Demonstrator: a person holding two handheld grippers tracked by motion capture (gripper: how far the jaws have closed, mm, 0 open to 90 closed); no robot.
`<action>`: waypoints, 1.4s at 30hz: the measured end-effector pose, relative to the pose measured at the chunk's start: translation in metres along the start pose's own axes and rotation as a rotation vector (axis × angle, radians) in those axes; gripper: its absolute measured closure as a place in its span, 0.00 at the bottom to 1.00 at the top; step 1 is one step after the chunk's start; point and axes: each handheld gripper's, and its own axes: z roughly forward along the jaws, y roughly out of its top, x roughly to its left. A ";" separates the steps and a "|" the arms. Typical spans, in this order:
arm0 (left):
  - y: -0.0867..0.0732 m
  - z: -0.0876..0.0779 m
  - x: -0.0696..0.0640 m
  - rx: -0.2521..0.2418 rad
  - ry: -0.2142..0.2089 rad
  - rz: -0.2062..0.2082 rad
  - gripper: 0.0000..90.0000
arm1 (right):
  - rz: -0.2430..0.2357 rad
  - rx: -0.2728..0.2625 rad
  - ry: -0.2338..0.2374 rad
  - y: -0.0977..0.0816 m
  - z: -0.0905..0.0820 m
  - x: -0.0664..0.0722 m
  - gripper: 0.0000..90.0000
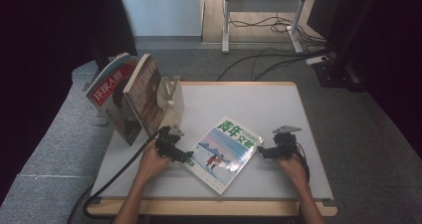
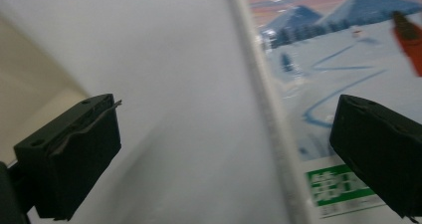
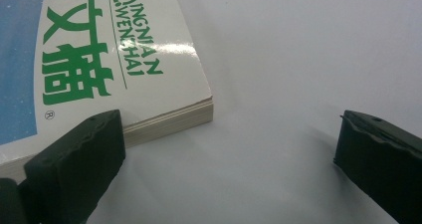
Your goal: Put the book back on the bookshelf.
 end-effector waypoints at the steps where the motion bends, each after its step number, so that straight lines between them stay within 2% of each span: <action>1: -0.001 0.000 0.003 0.004 0.009 -0.003 0.00 | -0.001 0.000 -0.003 0.000 0.000 0.000 0.00; 3: -0.004 -0.001 0.009 -0.005 0.010 -0.032 0.00 | -0.011 -0.002 -0.017 0.000 -0.002 0.002 0.00; 5: -0.007 -0.001 0.012 -0.014 0.019 -0.043 0.00 | -0.024 -0.005 -0.033 -0.001 -0.003 0.004 0.00; 8: -0.011 0.001 0.015 0.019 0.051 -0.035 0.00 | -0.043 0.008 -0.044 -0.002 -0.004 0.006 0.00; 10: -0.016 0.005 0.017 0.037 0.053 -0.038 0.00 | -0.056 0.018 -0.045 -0.003 -0.006 0.008 0.00; 13: -0.018 0.008 0.017 0.030 0.035 -0.051 0.00 | -0.065 0.017 -0.039 -0.005 -0.008 0.012 0.00; 17: -0.018 0.007 0.016 0.025 0.034 -0.054 0.01 | -0.082 0.030 -0.043 -0.007 -0.007 0.017 0.00; 23: -0.019 0.002 0.006 0.010 0.081 -0.028 0.07 | -0.065 0.019 -0.044 -0.007 -0.005 0.014 0.00; 30: -0.025 0.001 -0.002 0.009 0.013 -0.039 0.07 | -0.062 0.020 -0.072 -0.002 -0.001 0.011 0.00; 32: -0.026 0.001 -0.005 0.008 0.006 -0.035 0.07 | -0.060 0.024 -0.075 0.001 0.001 0.009 0.00; 36: -0.028 0.000 -0.016 0.002 -0.011 -0.012 0.07 | -0.053 0.026 -0.083 0.004 0.003 0.007 0.00; 42: -0.029 0.000 -0.029 -0.010 -0.042 0.020 0.06 | -0.081 0.031 -0.071 0.002 -0.004 0.011 0.00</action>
